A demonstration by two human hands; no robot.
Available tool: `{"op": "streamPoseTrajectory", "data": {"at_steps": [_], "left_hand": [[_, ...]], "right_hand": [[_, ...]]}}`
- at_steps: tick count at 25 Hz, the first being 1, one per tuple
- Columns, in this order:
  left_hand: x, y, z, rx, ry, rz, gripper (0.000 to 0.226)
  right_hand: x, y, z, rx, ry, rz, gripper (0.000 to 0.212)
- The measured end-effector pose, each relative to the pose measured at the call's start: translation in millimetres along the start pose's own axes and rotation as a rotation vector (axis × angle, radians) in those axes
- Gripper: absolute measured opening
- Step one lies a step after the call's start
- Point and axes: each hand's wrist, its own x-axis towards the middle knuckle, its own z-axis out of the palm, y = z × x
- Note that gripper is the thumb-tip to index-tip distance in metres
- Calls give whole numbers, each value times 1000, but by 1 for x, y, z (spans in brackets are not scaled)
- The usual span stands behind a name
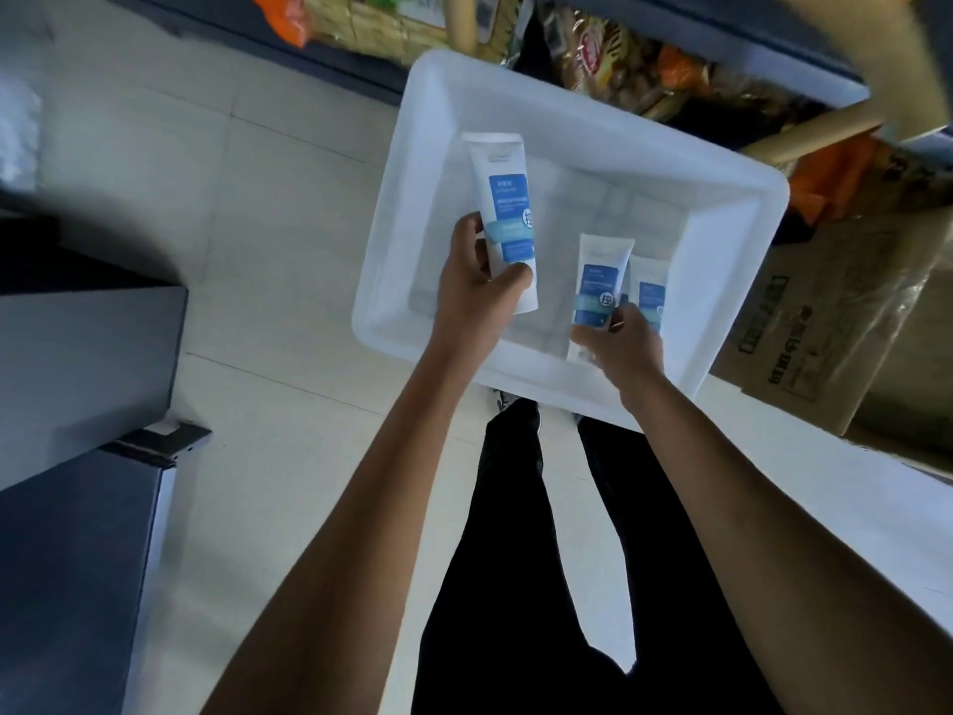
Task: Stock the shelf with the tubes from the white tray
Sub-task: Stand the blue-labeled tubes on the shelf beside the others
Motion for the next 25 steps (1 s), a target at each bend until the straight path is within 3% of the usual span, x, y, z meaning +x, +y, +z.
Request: {"op": "streamPoseTrajectory", "data": {"at_steps": [14, 25], "left_hand": [[-170, 156, -22, -236, -30, 298, 44], [-241, 290, 2, -332, -87, 555, 37]], "right_hand": [[-204, -78, -189, 65, 72, -558, 53], [-299, -148, -335, 315, 203, -844, 41]]}}
